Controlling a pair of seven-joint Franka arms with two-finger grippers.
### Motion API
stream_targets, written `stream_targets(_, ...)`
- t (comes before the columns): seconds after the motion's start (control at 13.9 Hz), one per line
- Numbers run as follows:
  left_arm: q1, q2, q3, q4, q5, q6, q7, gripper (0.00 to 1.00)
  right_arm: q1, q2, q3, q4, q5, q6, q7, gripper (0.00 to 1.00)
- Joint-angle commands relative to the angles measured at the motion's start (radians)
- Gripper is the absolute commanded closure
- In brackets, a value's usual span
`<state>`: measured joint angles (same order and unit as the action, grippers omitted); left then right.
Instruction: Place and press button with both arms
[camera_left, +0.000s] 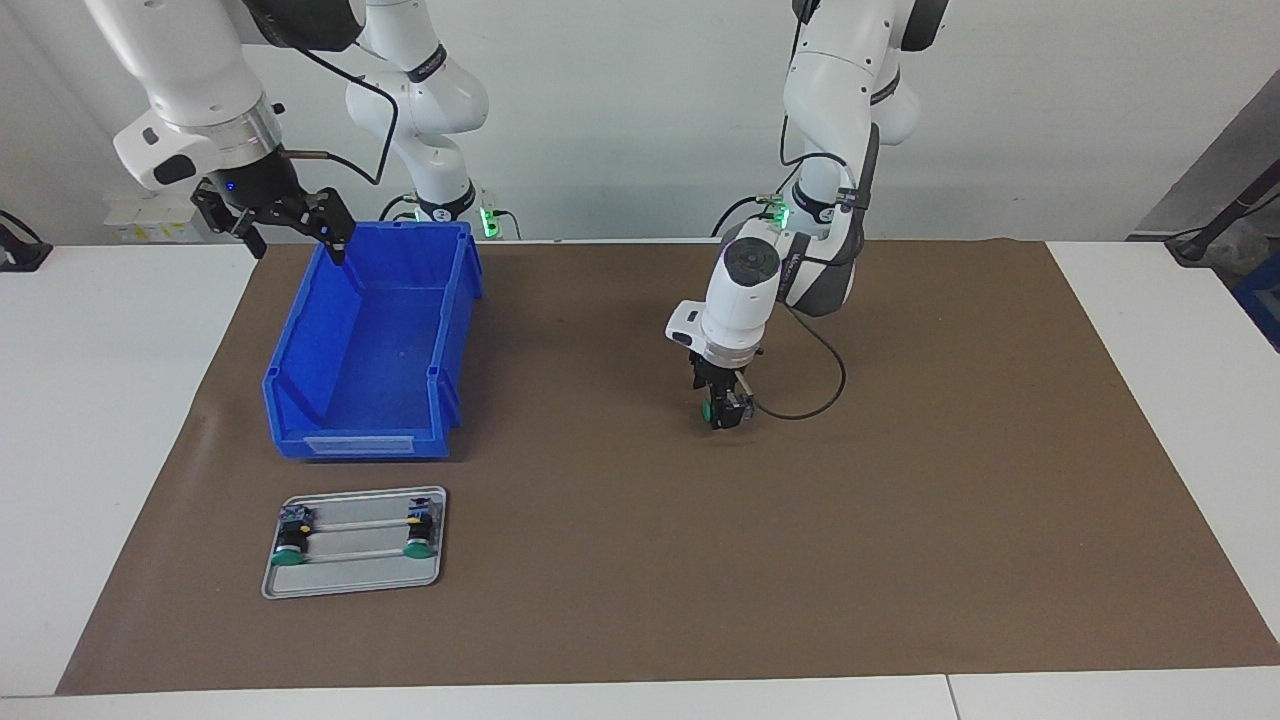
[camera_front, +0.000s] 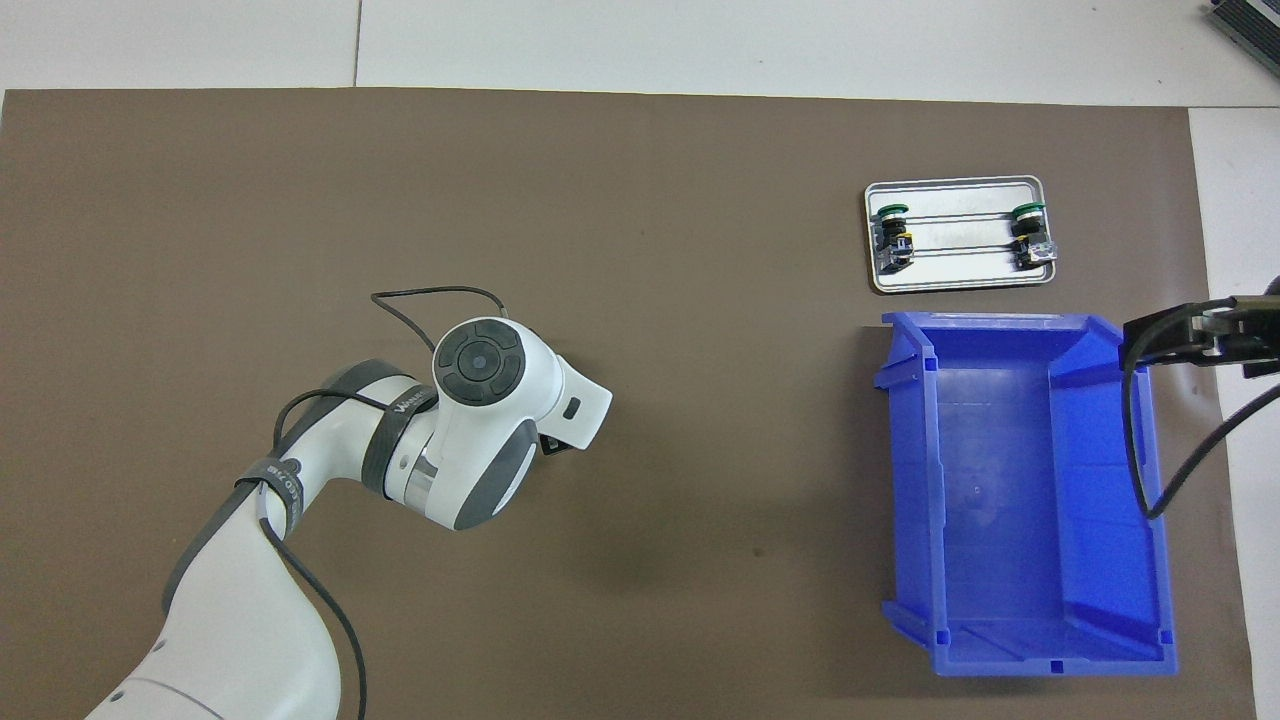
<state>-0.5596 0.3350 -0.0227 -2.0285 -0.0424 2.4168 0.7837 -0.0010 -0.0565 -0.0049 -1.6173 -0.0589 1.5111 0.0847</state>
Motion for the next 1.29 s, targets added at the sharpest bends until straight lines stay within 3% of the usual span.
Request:
stream_targets(0.0,-0.022,-0.002,0.021,-0.006,0.038,-0.019,-0.024,0.3,-0.007,-0.014,0.002,-0.009,0.016,-0.008,-0.026,0.0)
stream_targets(0.57,-0.016,0.001,0.027,0.028,0.039,-0.024,-0.026,0.78,-0.007,-0.014,0.002,-0.009,0.016,-0.006,-0.023,0.0)
stream_targets(0.86,-0.01,0.004,0.04,0.069,0.038,-0.062,-0.041,0.91,-0.005,-0.02,0.003,-0.021,0.017,0.007,0.009,0.0)
stream_targets(1.22,0.052,0.009,0.038,0.181,0.032,-0.188,-0.043,0.95,-0.007,-0.019,0.008,-0.021,0.042,0.014,0.063,0.0)
